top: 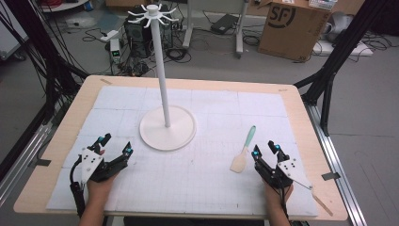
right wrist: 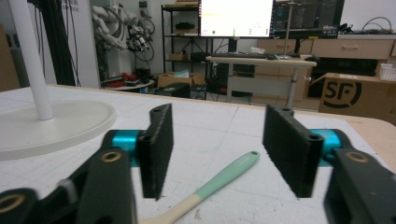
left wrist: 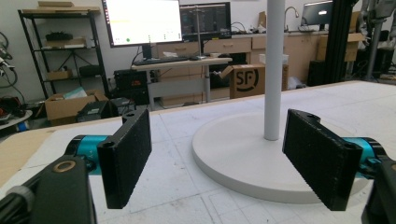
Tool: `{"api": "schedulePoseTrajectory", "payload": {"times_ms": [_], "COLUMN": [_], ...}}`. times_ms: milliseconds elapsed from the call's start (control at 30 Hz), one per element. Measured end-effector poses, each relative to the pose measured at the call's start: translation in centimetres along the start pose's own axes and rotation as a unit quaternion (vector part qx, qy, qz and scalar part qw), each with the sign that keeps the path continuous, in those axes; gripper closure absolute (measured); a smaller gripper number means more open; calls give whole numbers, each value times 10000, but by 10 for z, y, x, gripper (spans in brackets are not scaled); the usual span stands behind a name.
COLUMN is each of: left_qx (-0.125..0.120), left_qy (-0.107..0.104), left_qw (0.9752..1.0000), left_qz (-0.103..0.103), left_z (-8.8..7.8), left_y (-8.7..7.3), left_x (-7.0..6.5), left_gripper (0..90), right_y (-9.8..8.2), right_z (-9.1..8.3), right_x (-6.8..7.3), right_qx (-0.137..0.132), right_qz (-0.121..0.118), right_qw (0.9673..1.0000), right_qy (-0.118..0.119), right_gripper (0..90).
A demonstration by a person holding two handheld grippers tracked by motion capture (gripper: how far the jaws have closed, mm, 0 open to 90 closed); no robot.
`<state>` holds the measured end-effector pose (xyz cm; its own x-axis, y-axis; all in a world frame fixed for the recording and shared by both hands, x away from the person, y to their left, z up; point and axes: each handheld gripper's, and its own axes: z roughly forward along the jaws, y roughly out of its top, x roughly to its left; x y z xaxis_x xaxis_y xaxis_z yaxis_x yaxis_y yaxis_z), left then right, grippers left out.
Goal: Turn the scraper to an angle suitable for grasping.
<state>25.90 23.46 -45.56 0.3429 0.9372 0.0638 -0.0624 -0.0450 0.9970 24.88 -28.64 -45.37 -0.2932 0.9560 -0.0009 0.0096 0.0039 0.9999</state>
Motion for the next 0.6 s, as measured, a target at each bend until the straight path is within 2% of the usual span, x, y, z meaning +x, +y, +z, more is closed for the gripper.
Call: {"api": "schedulePoseTrajectory", "payload": {"times_ms": [67, 200, 300, 367, 400, 433, 467, 500, 533, 600], "left_qx": [2, 2, -7, -10, -3, -15, -19, -22, -15, -13], "left_qy": [0, 5, -4, -13, -8, -14, -13, -14, -18, -17], "left_qw": [10000, 10000, 10000, 10000, 10000, 10000, 10000, 9999, 9999, 9999], "left_qz": [-1, 36, 48, 58, 80, 88, 94, 97, 108, 108], "left_z": [0, 0, 0, 0, 0, 0, 0, 0, 0, 0], "left_y": [0, 0, 0, 0, 0, 0, 0, 0, 0, 0], "left_x": [0, 0, -1, -1, -1, -1, -2, -2, -2, -2], "left_gripper": [244, 245, 244, 244, 244, 245, 244, 244, 244, 244], "right_y": [0, 3, 4, 4, 4, 4, 4, 4, 5, 5], "right_z": [1, 2, 7, 8, 8, 9, 10, 10, 11, 11], "right_x": [1, 1, -2, -2, -1, -1, -1, -1, 0, 0], "right_qx": [56, 281, 592, 671, 684, 701, 760, 760, 838, 843], "right_qz": [5, 331, 611, 651, 629, 562, 548, 548, 455, 444], "right_qw": [10000, 9989, 9956, 9946, 9946, 9949, 9949, 9949, 9951, 9951], "right_qy": [11, -156, -403, -461, -460, -463, -371, -371, -251, -252], "right_gripper": [519, 497, 500, 532, 555, 621, 701, 701, 808, 876]}}
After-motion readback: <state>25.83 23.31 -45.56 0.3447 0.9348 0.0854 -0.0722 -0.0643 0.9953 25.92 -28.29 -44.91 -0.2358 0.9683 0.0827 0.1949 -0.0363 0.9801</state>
